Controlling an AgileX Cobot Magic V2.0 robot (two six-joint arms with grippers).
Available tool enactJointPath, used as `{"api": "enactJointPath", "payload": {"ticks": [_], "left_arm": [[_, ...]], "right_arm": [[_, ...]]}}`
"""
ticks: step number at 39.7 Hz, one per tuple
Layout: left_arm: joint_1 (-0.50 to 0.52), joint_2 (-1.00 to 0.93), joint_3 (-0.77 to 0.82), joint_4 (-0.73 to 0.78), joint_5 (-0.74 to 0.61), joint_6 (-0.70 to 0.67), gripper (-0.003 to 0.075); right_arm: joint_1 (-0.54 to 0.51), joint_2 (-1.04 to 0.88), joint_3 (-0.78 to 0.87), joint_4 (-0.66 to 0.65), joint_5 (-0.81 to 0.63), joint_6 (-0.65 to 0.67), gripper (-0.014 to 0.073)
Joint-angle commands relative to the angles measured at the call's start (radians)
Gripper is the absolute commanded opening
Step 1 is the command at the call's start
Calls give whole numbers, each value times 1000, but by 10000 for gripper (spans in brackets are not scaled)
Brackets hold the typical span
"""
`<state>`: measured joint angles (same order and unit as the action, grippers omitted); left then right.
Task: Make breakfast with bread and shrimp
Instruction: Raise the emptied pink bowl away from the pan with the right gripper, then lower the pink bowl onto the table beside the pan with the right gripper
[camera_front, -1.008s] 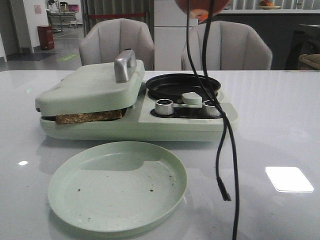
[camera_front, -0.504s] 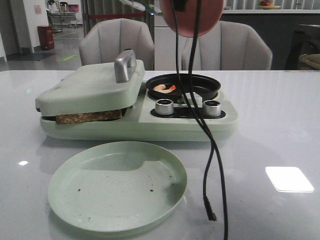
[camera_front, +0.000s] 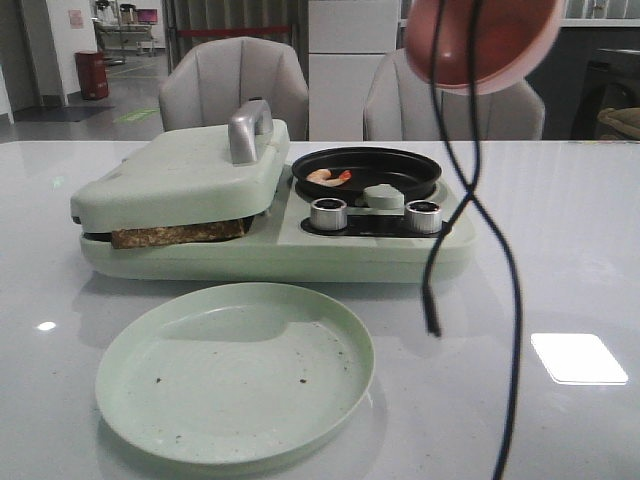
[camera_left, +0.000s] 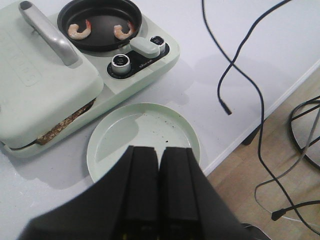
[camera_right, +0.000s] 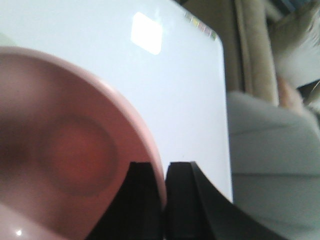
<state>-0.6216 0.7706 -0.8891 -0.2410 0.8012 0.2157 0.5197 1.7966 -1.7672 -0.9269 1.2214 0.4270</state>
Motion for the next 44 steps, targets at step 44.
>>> {"api": "enactJointPath", "payload": {"ticks": [44], "left_arm": [[-6, -3, -27, -23, -75, -6, 101]], "right_arm": [[-576, -193, 704, 978, -554, -456, 48]]}}
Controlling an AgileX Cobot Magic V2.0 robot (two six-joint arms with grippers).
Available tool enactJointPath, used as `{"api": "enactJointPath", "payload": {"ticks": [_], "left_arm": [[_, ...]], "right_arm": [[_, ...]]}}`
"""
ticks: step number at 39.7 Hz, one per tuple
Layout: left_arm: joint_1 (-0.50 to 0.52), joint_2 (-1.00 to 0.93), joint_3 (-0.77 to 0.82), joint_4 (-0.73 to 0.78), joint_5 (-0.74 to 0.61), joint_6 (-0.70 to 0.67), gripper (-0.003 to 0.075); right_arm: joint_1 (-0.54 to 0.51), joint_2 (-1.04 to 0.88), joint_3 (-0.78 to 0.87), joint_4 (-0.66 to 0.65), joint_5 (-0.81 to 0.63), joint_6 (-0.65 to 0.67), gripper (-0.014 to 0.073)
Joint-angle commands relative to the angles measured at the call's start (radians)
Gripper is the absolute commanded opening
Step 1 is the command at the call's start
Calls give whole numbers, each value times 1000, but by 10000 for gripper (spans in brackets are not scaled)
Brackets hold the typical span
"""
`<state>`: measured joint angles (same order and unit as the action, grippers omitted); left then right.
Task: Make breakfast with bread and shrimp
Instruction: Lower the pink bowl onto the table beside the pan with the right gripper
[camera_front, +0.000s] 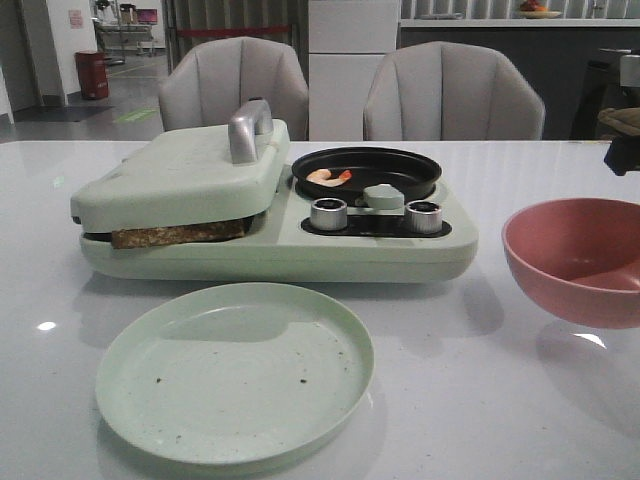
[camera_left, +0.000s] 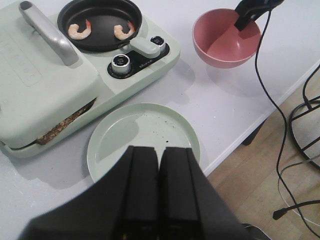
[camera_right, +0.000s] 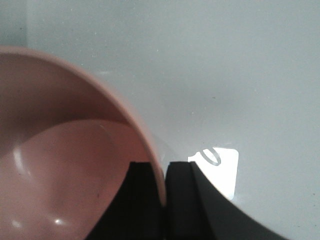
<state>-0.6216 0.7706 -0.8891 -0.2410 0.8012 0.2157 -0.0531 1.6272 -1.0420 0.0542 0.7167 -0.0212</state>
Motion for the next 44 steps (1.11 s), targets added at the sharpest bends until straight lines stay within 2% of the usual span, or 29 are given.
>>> {"api": "enactJointPath", "payload": {"ticks": [1, 7, 12, 15, 22, 26, 34, 44], "left_arm": [[-6, -3, -27, -23, -75, -6, 101], [-6, -3, -27, -23, -75, -6, 101], [-6, -3, -27, -23, -75, -6, 101], [-6, -3, -27, -23, -75, -6, 101], [-6, -3, -27, -23, -75, -6, 101], [-6, -3, -27, -23, -75, -6, 101], [-6, -3, -27, -23, -75, -6, 101], [-6, -3, -27, -23, -75, -6, 101]], "right_arm": [[-4, -16, -22, -3, -50, -8, 48], [-4, 13, -22, -3, -46, -3, 59], [-7, 17, -22, -3, -45, -1, 146], [-7, 17, -22, -5, -48, -1, 232], [-7, 17, -22, -20, -52, -1, 516], [-7, 17, -22, -46, -49, -1, 628], [-7, -12, -25, -63, -34, -1, 624], [-3, -179, -24, -38, -12, -1, 624]]}}
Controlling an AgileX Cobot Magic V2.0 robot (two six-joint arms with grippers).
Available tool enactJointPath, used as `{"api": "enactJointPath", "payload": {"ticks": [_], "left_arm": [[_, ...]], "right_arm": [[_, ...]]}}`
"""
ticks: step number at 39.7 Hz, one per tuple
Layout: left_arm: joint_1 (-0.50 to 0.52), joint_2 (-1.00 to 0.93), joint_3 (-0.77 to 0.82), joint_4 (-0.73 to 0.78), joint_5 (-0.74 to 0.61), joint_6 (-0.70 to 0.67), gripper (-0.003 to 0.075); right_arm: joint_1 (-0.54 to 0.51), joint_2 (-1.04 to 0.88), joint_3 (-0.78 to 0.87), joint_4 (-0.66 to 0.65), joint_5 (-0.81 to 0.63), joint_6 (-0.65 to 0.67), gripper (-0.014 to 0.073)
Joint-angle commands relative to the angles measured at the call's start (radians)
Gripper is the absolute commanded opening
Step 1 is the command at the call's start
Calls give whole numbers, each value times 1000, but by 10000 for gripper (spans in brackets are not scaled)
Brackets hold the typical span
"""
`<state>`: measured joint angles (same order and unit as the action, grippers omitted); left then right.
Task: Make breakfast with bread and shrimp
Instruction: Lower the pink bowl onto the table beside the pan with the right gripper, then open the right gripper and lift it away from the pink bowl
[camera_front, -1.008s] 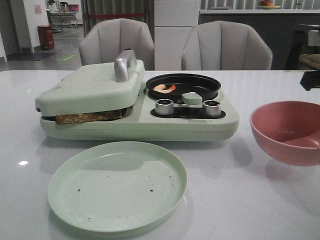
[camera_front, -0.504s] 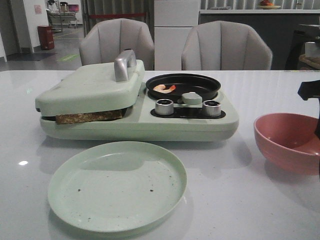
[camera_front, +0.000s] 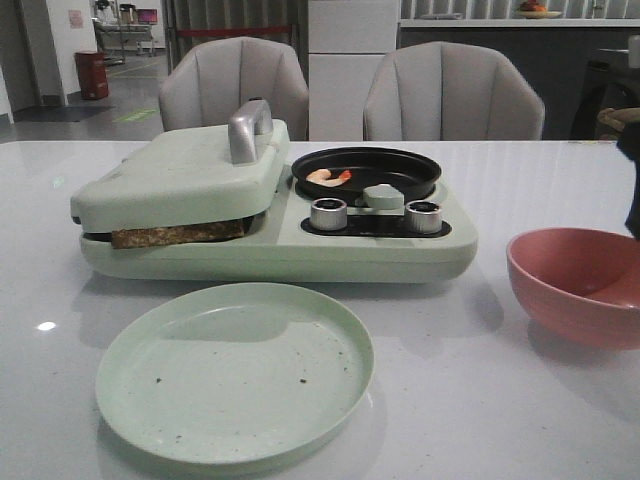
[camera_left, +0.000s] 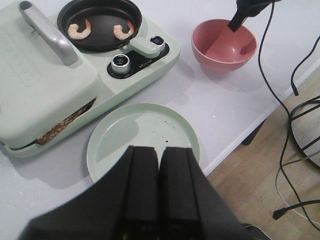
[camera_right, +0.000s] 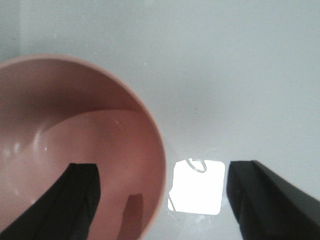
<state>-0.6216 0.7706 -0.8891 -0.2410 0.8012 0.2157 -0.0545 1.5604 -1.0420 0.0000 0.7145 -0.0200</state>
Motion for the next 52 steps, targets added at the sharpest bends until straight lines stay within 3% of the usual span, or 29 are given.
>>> {"api": "enactJointPath", "payload": {"ticks": [1, 8, 23, 40, 52], "left_arm": [[-6, -3, -27, -23, -75, -6, 101], [-6, -3, -27, -23, -75, -6, 101], [-6, -3, -27, -23, -75, -6, 101], [-6, -3, -27, -23, -75, -6, 101], [-6, -3, -27, -23, -75, -6, 101]], "right_arm": [[-2, -132, -23, 22, -7, -2, 624], [39, -300, -22, 37, 20, -8, 624], [256, -630, -19, 31, 197, -9, 624], [258, -963, 201, 18, 272, -6, 624], [258, -1077, 339, 18, 243, -6, 624]]}}
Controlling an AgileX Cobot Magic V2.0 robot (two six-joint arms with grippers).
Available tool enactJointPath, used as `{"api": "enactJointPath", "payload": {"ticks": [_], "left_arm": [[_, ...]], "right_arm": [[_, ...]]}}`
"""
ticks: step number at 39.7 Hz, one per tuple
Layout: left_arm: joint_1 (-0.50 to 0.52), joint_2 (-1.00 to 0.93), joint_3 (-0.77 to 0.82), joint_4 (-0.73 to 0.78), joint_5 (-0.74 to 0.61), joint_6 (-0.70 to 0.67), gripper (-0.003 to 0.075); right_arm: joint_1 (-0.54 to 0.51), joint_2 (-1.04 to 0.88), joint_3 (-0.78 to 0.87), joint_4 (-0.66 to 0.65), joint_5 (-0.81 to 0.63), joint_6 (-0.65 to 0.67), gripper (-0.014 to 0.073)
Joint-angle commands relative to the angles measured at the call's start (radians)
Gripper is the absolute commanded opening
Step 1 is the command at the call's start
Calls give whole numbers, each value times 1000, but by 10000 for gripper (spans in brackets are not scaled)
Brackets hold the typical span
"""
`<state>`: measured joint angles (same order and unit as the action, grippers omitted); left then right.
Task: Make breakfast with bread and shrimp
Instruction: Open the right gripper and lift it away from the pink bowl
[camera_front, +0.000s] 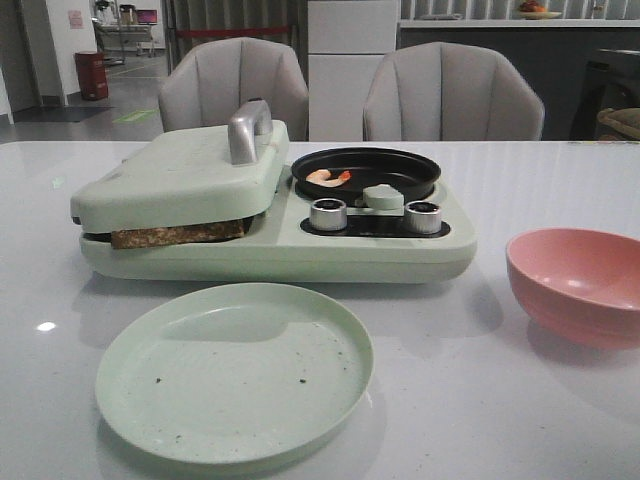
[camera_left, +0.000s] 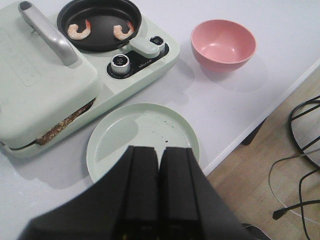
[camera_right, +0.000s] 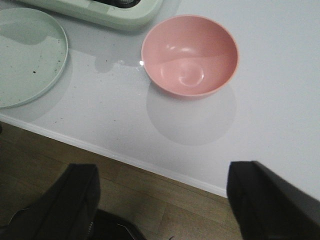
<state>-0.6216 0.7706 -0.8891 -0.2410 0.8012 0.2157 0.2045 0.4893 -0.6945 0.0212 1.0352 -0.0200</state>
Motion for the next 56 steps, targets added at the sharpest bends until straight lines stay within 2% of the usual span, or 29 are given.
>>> {"api": "enactJointPath", "payload": {"ticks": [1, 5, 8, 20, 23, 48, 56], "left_arm": [[-6, -3, -27, -23, -75, -6, 101], [-6, -3, -27, -23, -75, -6, 101], [-6, -3, -27, -23, -75, -6, 101], [-6, -3, -27, -23, -75, -6, 101], [-6, -3, -27, -23, -75, -6, 101], [-4, -5, -27, -20, -75, -6, 101], [54, -51, -25, -22, -77, -6, 101]], "right_arm": [[-1, -7, -4, -3, -77, -6, 623], [-1, -7, 6, -3, -78, -6, 608], [-1, -7, 6, -3, -78, -6, 556], [-1, -7, 8, -3, -80, -6, 127], [-1, -7, 9, -3, -82, -6, 48], [-1, -7, 9, 6, -104, -6, 41], [-1, -7, 9, 6, -104, -6, 41]]}}
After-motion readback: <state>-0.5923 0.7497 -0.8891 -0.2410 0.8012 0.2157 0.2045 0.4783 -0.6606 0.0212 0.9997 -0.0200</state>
